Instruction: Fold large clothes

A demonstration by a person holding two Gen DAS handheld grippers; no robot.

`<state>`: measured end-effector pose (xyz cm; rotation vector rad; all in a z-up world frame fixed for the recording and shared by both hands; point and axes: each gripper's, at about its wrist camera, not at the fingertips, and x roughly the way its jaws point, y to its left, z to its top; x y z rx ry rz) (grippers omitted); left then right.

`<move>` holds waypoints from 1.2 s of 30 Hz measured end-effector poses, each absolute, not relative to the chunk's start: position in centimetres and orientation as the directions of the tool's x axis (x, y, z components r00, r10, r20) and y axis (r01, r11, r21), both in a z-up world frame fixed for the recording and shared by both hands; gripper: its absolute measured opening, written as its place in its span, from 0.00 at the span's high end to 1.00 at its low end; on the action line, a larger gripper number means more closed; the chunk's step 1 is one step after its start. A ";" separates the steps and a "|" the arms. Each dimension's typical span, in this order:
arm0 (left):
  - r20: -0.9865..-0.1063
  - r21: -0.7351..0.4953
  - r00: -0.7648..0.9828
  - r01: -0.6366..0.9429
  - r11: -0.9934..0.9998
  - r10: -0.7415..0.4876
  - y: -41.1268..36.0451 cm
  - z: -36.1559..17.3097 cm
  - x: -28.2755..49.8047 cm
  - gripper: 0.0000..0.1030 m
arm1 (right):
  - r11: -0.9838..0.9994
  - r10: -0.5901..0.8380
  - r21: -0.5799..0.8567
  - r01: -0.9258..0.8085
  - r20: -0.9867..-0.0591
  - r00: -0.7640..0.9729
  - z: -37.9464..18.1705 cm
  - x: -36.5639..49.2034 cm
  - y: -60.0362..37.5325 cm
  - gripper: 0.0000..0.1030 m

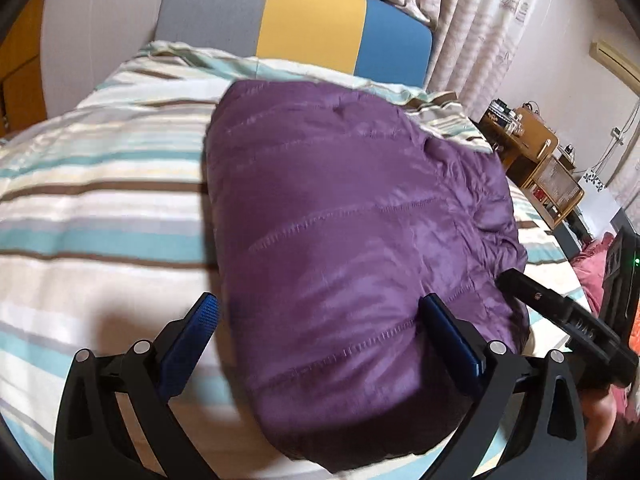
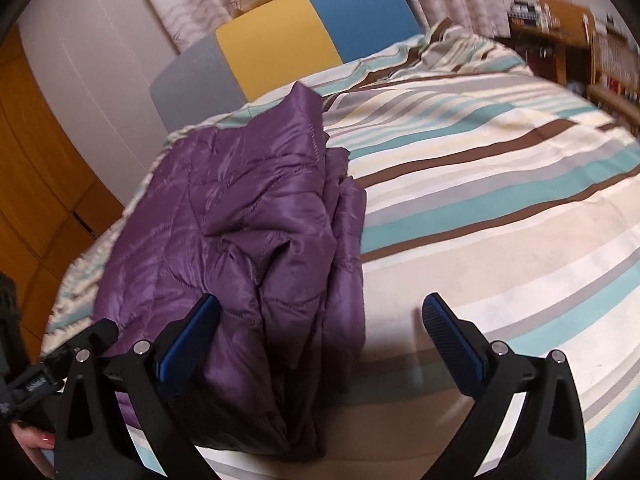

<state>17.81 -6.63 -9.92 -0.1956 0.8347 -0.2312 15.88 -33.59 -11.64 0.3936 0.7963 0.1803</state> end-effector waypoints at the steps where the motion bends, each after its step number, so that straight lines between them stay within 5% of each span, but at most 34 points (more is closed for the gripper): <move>1: -0.704 -0.253 0.657 0.123 0.960 -0.270 -6.4 -9.6 17.9 0.03 | 0.898 0.323 0.441 -0.003 -0.652 0.686 -11.4 16.2 -34.0 0.02; 12: -0.723 -0.427 0.546 0.128 0.895 -0.423 -5.3 -11.9 20.6 0.03 | 0.825 0.471 0.565 -0.008 -0.679 0.563 -12.9 20.0 -34.0 0.17; 21: -0.734 -0.364 0.553 0.169 0.916 -0.394 -7.2 -12.0 20.7 0.03 | 0.778 0.537 0.626 -0.052 -0.620 0.572 -14.0 19.9 -34.0 0.36; 28: -0.705 -0.277 0.608 0.236 0.932 -0.364 -9.1 -10.0 19.6 0.29 | 0.766 0.558 0.634 -0.105 -0.576 0.598 -13.5 18.6 -33.8 0.47; 36: -0.643 -0.284 0.653 0.282 0.917 -0.400 -8.8 -8.1 17.7 0.36 | 0.751 0.578 0.641 -0.158 -0.522 0.626 -12.0 16.1 -32.8 0.47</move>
